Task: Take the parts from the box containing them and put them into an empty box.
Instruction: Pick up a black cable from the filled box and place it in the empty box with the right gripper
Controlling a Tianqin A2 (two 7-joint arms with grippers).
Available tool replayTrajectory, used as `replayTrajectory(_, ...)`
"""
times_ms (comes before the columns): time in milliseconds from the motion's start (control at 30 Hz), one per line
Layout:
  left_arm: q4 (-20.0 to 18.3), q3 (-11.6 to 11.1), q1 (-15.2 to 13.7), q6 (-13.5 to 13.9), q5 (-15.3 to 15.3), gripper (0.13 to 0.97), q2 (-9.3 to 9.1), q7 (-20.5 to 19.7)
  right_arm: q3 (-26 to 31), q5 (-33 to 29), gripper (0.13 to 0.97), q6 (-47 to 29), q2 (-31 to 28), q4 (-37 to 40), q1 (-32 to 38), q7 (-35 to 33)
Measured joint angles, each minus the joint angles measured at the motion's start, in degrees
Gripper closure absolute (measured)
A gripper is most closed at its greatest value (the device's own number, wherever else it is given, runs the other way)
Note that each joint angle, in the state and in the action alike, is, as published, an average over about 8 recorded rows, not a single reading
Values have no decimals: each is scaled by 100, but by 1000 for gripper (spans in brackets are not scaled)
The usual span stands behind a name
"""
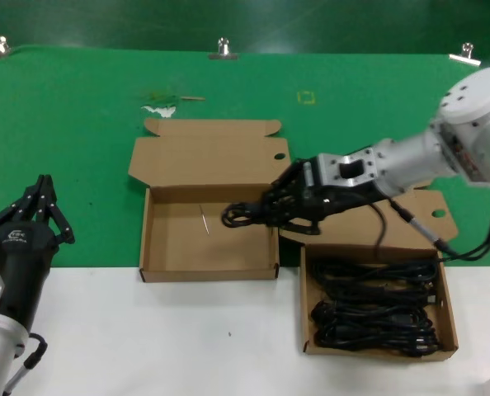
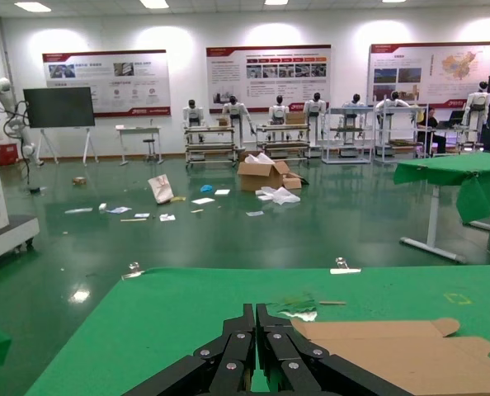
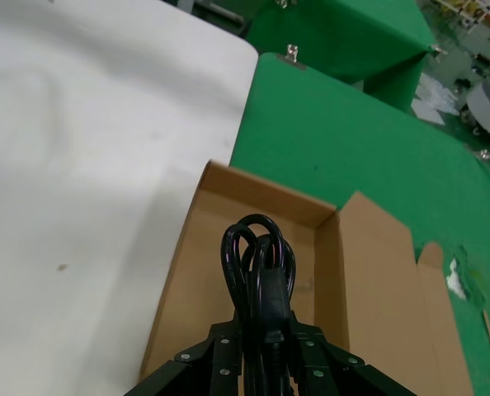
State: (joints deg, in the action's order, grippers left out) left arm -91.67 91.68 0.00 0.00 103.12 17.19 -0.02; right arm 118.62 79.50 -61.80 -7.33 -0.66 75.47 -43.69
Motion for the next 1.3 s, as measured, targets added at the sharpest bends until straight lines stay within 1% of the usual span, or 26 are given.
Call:
replayTrajectory(367,0,0,0,0,0,946,0,0,-33,36,869,722,548,13,-142,86)
replayTrajectory(467,0,0,0,0,0,946,0,0,154,155,869,906,637,-41,-204,91)
replayTrajectory(600,0,0,0,0,0,946,0,0,817,683,869,1147,698,-246,-307,225)
replayTrajectory(833,0,0,0,0,0,946,0,0,2507,2198,869,1623,727,-736,-494,583)
replayTrajectory(967,0,0,0,0,0,946,0,0,3254,2937,869,1834,731,-943,-581,706)
replayTrajectory(1100,0,0,0,0,0,946,0,0,3669,3369,869,1948,732,-1071,-660,772)
replayTrajectory(1300,0,0,0,0,0,946,0,0,3864,3561,869,2039,733,-1125,-756,814)
